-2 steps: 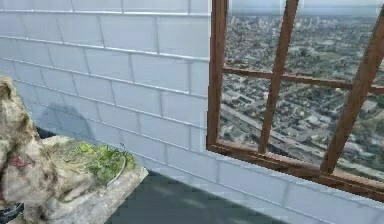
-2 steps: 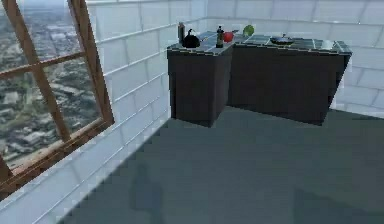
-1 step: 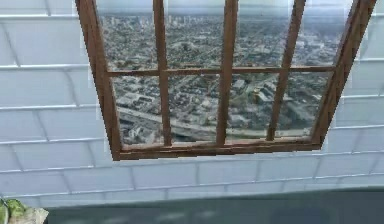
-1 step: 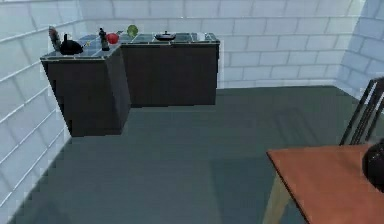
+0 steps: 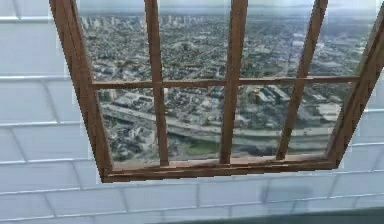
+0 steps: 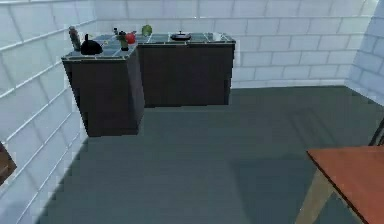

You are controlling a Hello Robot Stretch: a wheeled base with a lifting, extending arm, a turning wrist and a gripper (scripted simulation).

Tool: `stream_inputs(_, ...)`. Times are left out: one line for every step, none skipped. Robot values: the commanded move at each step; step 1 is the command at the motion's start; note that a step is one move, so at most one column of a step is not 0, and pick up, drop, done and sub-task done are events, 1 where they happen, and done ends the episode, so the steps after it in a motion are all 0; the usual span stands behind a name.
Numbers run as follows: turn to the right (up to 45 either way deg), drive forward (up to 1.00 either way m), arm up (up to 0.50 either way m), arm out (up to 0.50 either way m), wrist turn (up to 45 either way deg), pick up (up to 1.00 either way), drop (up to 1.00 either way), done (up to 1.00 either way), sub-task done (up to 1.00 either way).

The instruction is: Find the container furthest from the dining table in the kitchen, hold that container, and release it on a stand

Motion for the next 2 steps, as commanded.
stream_inputs(45.0,0.00,0.00,0.00,0.0,0.00,0.00,0.00,0.00)
stream_inputs(30.0,0.00,0.00,0.00,0.0,0.00,0.00,0.00,0.00)
